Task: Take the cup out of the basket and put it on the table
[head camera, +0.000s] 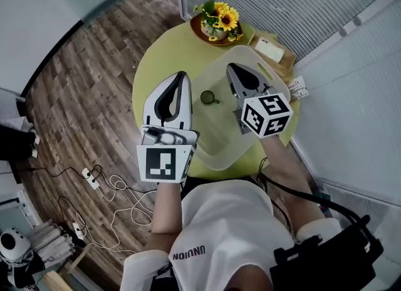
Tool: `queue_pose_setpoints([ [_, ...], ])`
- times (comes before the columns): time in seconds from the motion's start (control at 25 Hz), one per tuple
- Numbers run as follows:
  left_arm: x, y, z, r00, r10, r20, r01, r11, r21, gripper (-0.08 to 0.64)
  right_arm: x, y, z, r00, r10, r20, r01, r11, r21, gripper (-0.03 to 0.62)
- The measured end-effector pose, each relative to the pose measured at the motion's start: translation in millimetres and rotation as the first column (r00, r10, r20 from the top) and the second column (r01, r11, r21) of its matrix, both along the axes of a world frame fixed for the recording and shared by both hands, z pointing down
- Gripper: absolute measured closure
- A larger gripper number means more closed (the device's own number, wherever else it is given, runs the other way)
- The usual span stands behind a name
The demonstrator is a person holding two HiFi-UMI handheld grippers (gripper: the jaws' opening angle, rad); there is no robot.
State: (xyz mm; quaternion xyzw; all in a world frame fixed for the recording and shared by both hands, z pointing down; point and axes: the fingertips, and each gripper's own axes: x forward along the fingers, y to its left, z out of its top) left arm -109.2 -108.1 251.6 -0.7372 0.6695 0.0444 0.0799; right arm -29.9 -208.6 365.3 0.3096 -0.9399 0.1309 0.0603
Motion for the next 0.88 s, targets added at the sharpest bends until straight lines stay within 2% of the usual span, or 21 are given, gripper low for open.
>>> queue_pose_setpoints([
  [0.2, -5.0, -13.8, 13.7, 0.998, 0.063, -0.017, -0.063, 0.998, -0.025, 0.546, -11.1, -8.2, 29.2, 0.997, -0.020, -0.079, 0.014, 0.997, -0.070, 0.571],
  [0.56, -7.4, -34.0, 37.0, 0.988, 0.153, -0.023, -0.155, 0.985, -0.080, 0.546, -22.5, -19.6, 67.8, 0.979, -0.033, -0.203, 0.005, 0.990, -0.139, 0.569],
  [0.6, -7.4, -35.5, 39.1, 0.987, 0.161, -0.023, -0.162, 0.983, -0.086, 0.546, -24.1, -19.7, 72.7, 0.976, -0.046, -0.215, 0.013, 0.988, -0.154, 0.561],
  [0.68, -7.9, -37.7, 43.3, 0.985, 0.173, -0.025, -0.175, 0.980, -0.098, 0.546, -27.9, -18.4, 83.0, 0.969, -0.081, -0.235, 0.035, 0.981, -0.190, 0.501],
  [0.88, -9.4, -41.2, 52.5, 0.981, 0.191, -0.034, -0.194, 0.973, -0.123, 0.546, -36.1, -16.1, 104.7, 0.941, -0.145, -0.307, 0.078, 0.973, -0.219, 0.479],
])
